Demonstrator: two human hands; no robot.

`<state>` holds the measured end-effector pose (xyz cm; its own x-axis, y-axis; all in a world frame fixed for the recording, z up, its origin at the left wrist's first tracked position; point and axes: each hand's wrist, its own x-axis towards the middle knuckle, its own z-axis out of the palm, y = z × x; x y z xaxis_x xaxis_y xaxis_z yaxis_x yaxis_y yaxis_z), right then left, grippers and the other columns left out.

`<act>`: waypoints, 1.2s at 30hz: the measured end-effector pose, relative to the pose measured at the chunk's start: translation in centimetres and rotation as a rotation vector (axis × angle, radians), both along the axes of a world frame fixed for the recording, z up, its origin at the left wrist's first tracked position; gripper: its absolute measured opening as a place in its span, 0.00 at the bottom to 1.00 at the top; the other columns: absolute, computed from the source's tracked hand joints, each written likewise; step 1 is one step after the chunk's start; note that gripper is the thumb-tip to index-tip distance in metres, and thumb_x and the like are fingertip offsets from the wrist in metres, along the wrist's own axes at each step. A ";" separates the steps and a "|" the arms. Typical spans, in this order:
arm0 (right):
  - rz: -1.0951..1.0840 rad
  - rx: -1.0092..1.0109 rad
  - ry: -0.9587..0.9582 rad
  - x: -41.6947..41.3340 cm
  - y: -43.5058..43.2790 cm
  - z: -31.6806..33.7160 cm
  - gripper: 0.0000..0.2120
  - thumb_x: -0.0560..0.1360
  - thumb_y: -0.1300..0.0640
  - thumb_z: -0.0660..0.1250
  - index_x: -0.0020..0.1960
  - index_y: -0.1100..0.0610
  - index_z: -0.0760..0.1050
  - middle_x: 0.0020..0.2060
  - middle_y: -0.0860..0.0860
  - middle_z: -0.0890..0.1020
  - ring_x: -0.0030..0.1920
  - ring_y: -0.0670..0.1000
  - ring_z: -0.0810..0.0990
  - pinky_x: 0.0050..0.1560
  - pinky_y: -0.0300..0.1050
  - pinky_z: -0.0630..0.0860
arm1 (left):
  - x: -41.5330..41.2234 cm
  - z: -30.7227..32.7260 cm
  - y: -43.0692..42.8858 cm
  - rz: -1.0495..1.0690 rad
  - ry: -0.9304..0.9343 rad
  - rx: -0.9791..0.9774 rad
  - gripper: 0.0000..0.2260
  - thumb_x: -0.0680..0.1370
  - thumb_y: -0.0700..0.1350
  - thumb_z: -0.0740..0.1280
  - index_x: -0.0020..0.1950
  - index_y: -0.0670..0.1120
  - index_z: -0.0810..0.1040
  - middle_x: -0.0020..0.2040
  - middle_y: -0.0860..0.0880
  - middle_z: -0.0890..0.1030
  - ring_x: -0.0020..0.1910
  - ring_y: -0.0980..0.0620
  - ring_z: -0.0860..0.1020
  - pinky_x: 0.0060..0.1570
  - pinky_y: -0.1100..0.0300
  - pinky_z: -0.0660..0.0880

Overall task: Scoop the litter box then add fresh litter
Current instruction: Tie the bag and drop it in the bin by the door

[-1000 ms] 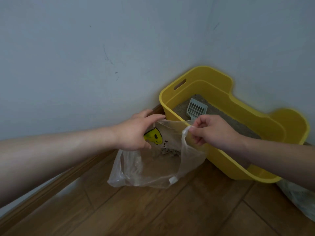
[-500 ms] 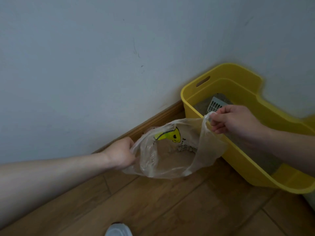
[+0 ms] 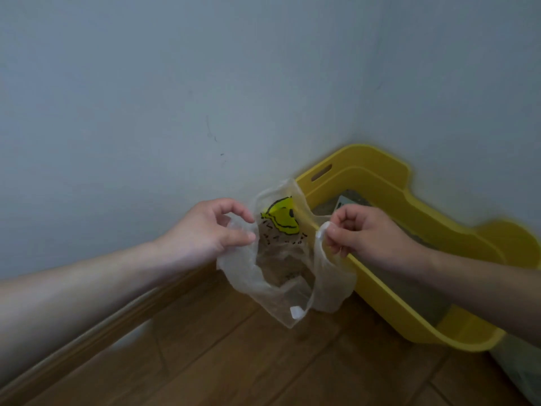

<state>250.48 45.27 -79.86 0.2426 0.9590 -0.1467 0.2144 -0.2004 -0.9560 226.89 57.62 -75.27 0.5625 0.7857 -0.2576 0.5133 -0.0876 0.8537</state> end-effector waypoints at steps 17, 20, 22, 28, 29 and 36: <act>-0.052 0.270 -0.240 -0.7 1.3 5.4 0.09 0.72 0.45 0.72 0.45 0.49 0.84 0.42 0.50 0.79 0.42 0.45 0.77 0.43 0.38 0.73 | 7.4 5.0 -1.3 -0.226 -0.051 0.045 0.07 0.72 0.43 0.77 0.37 0.45 0.81 0.27 0.51 0.76 0.28 0.55 0.73 0.31 0.62 0.69; 0.094 0.187 -0.350 -0.4 0.7 5.3 0.22 0.68 0.34 0.65 0.56 0.44 0.80 0.53 0.43 0.79 0.56 0.41 0.76 0.53 0.37 0.73 | 7.9 5.5 -1.1 -0.137 -0.193 -0.086 0.05 0.72 0.42 0.76 0.40 0.43 0.82 0.27 0.50 0.76 0.25 0.57 0.72 0.26 0.66 0.68; 0.087 0.147 -0.505 -1.0 0.5 4.5 0.26 0.68 0.33 0.64 0.59 0.48 0.79 0.53 0.43 0.80 0.55 0.42 0.76 0.53 0.42 0.74 | 8.3 5.6 -1.1 -0.093 -0.261 -0.174 0.04 0.73 0.41 0.75 0.41 0.43 0.81 0.29 0.49 0.78 0.24 0.56 0.72 0.25 0.66 0.68; -0.136 0.205 -0.252 -1.9 1.2 3.7 0.13 0.80 0.53 0.65 0.37 0.50 0.78 0.31 0.47 0.77 0.33 0.48 0.73 0.35 0.47 0.69 | 8.1 5.9 -0.2 -0.203 -0.265 -0.128 0.14 0.71 0.29 0.72 0.53 0.41 0.81 0.43 0.42 0.83 0.41 0.46 0.78 0.43 0.54 0.74; -0.142 0.209 -0.243 -1.7 1.3 3.9 0.13 0.81 0.54 0.64 0.38 0.50 0.79 0.33 0.51 0.80 0.35 0.50 0.75 0.37 0.49 0.71 | 7.8 5.9 0.2 -0.233 -0.241 -0.064 0.18 0.70 0.27 0.72 0.56 0.43 0.79 0.42 0.43 0.83 0.40 0.48 0.79 0.43 0.56 0.76; -0.164 0.222 -0.199 -1.4 2.1 4.6 0.10 0.81 0.54 0.64 0.43 0.54 0.79 0.32 0.53 0.81 0.32 0.42 0.75 0.36 0.37 0.71 | 7.0 5.7 1.3 -0.370 -0.110 0.296 0.08 0.68 0.36 0.78 0.39 0.48 0.85 0.32 0.51 0.83 0.32 0.60 0.79 0.37 0.66 0.77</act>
<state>249.07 47.37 -75.26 0.3987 0.9082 0.1275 0.3837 -0.0390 -0.9226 233.88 58.92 -69.55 0.8294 0.5581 0.0233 0.3100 -0.4946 0.8119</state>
